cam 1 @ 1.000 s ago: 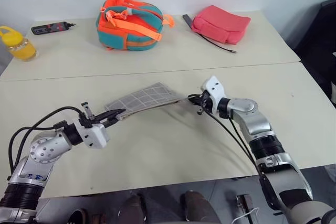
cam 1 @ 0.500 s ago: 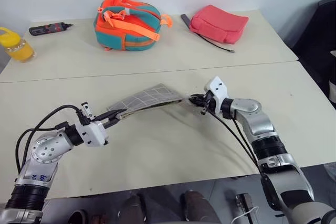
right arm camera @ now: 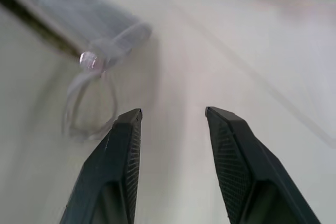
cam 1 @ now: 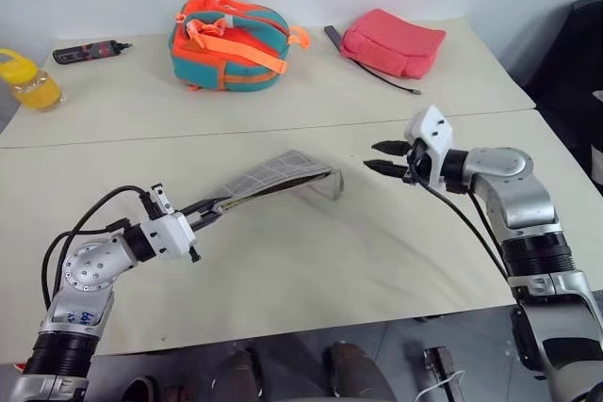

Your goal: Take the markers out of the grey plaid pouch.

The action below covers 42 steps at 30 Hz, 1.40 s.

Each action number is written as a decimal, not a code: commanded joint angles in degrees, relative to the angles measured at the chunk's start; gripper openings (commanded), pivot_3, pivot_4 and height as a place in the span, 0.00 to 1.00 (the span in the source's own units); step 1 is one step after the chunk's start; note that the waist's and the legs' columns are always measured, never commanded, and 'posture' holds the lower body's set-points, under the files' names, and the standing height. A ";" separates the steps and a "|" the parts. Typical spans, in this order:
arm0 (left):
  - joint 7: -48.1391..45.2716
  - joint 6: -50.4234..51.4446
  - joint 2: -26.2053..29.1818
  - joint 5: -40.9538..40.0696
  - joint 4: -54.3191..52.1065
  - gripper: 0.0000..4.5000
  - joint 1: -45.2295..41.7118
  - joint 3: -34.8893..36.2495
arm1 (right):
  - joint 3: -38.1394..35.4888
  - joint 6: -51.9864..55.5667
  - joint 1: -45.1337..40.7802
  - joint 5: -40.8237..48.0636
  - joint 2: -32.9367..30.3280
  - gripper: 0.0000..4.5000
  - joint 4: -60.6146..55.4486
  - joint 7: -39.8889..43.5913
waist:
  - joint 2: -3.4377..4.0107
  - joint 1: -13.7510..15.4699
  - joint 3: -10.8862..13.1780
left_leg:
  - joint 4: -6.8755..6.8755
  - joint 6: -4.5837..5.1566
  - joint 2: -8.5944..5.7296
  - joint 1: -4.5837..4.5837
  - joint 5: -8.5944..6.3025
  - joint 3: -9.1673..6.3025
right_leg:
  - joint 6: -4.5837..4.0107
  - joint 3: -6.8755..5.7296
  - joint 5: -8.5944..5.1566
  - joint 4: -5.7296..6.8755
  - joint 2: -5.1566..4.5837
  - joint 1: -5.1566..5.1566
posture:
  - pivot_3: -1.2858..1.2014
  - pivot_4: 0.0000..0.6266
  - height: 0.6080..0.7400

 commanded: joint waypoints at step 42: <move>-4.61 3.70 -3.71 1.33 -6.65 0.00 -4.39 -5.05 | 21.07 -24.28 -0.52 -27.09 11.21 0.26 -3.42 -12.64 | -0.02 0.17 0.01 | 0.61 -0.14 0.46 -0.03 -0.27 0.60 | 0.05 0.42 0.06 0.10 0.51 -0.04 | 0.52 0.24 1.00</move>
